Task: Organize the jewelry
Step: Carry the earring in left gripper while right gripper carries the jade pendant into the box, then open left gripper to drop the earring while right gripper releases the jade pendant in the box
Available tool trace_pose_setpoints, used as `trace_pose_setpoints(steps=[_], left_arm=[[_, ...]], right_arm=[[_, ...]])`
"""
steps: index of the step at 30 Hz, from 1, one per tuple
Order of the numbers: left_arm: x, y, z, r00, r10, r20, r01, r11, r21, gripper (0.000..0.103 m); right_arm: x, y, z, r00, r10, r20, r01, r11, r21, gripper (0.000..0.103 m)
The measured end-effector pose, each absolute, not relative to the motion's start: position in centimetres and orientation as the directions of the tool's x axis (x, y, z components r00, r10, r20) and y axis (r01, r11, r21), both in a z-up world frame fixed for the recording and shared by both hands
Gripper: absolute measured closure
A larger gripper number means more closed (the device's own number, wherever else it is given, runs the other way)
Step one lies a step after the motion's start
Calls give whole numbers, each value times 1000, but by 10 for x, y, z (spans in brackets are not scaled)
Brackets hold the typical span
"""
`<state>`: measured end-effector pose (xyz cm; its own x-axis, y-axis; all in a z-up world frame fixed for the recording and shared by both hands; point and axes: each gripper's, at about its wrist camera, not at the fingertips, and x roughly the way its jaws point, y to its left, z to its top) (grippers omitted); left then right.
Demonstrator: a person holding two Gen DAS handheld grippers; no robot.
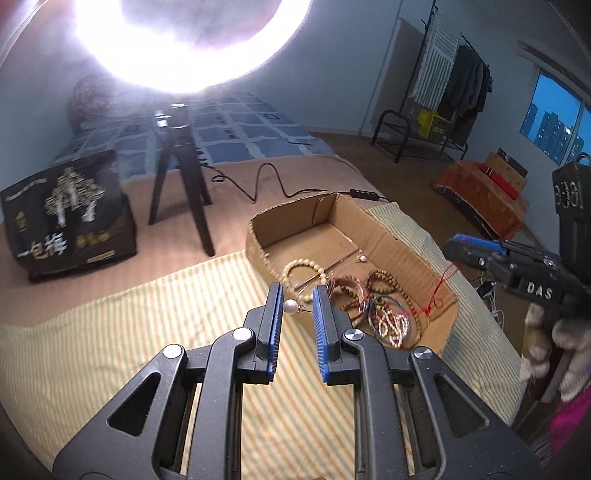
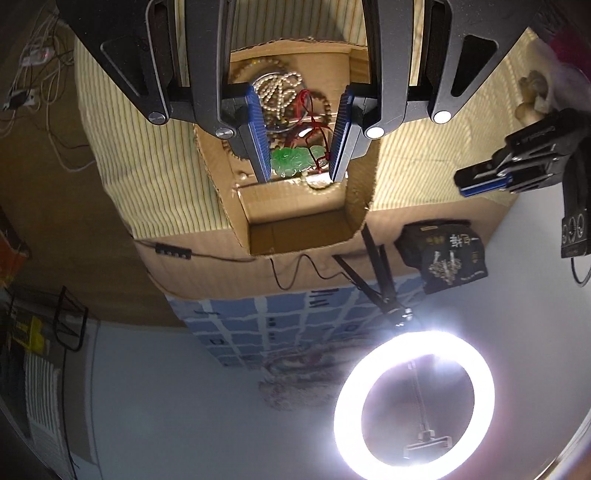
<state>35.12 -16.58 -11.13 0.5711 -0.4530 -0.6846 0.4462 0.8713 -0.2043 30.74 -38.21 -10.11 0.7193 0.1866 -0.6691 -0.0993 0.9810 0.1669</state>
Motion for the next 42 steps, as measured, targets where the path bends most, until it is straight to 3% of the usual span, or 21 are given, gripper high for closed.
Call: trace_pose_setpoints(steps=[26, 27, 29, 30, 32, 42], left_arm=[[413, -220, -148, 519, -414, -748, 426, 884, -193, 88], [414, -220, -148, 522, -409, -748, 425, 885, -188, 88], [414, -219, -147, 524, -407, -748, 421, 887, -188, 75], [414, -218, -146, 525, -410, -746, 418, 888, -193, 68], [413, -217, -144, 529, -412, -742, 415, 888, -197, 68], [403, -211, -128, 552, -401, -731, 410, 894, -181, 68]], right_arm=[[327, -394, -133, 662, 132, -738, -42, 989, 139, 72], [327, -394, -133, 660, 130, -740, -42, 990, 137, 71], [327, -392, -133, 661, 123, -741, -41, 991, 127, 64], [327, -392, -133, 663, 117, -740, -39, 992, 122, 56], [326, -392, -132, 670, 105, -735, -32, 993, 112, 46], [319, -391, -119, 683, 94, -724, -26, 994, 104, 45]])
